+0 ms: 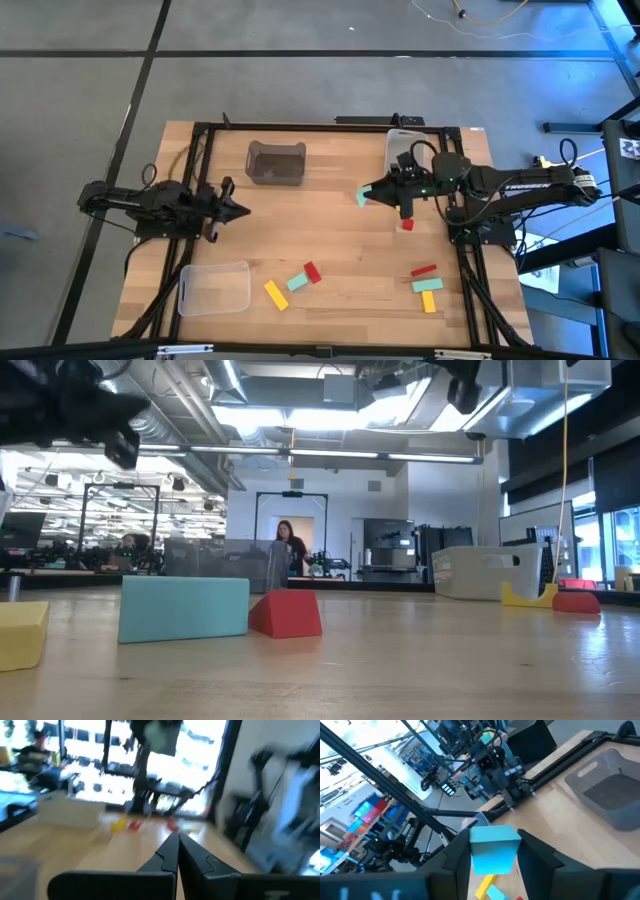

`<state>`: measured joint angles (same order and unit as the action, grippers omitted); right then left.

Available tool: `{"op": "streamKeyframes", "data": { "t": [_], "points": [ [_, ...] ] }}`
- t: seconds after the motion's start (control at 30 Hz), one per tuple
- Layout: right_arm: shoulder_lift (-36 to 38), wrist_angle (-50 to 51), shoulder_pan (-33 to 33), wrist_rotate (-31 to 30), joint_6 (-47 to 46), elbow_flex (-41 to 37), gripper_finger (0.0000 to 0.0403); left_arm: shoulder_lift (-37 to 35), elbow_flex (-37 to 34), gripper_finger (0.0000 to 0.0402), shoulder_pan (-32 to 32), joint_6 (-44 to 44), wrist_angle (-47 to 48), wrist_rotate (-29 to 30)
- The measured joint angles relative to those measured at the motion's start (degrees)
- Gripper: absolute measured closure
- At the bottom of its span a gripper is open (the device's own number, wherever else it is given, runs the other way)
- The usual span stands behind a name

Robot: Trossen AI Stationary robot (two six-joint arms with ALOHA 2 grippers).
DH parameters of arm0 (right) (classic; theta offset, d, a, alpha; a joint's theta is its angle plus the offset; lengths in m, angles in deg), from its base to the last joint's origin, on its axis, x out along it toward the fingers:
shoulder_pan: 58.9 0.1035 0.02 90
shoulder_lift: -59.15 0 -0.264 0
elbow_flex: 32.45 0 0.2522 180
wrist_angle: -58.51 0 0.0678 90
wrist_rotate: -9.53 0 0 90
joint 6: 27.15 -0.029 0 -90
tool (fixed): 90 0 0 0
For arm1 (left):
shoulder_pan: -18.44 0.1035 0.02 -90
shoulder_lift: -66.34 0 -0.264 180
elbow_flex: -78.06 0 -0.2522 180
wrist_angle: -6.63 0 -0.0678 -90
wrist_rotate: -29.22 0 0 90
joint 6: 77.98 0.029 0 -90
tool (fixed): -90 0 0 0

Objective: Sort & place blocks by color
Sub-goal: Put the top light blue block into the black bin

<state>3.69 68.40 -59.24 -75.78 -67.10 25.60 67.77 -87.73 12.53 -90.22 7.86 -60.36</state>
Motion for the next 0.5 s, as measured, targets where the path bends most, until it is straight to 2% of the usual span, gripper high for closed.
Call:
{"op": "streamKeyframes", "data": {
  "t": [0.17,0.27,0.37,0.5],
  "points": [
    [0.02,-0.41,0.0,-0.02,-0.09,0.0,0.0274,0.0,0.0,0.0401,0.0,-3.67,-13.83,6.01],
    [0.02,-0.62,0.0,-0.04,0.0,0.0,0.0274,0.32,0.12,0.0401,0.02,-6.87,-20.64,12.69],
    [0.02,-0.82,-0.04,-0.05,0.69,0.0,0.0274,4.09,2.8,0.0401,0.02,-10.77,-19.49,16.48],
    [0.02,-1.14,-0.04,-0.02,1.73,0.0,0.0274,14.87,9.69,0.0378,0.02,-10.5,-19.06,17.46]
  ]
}}
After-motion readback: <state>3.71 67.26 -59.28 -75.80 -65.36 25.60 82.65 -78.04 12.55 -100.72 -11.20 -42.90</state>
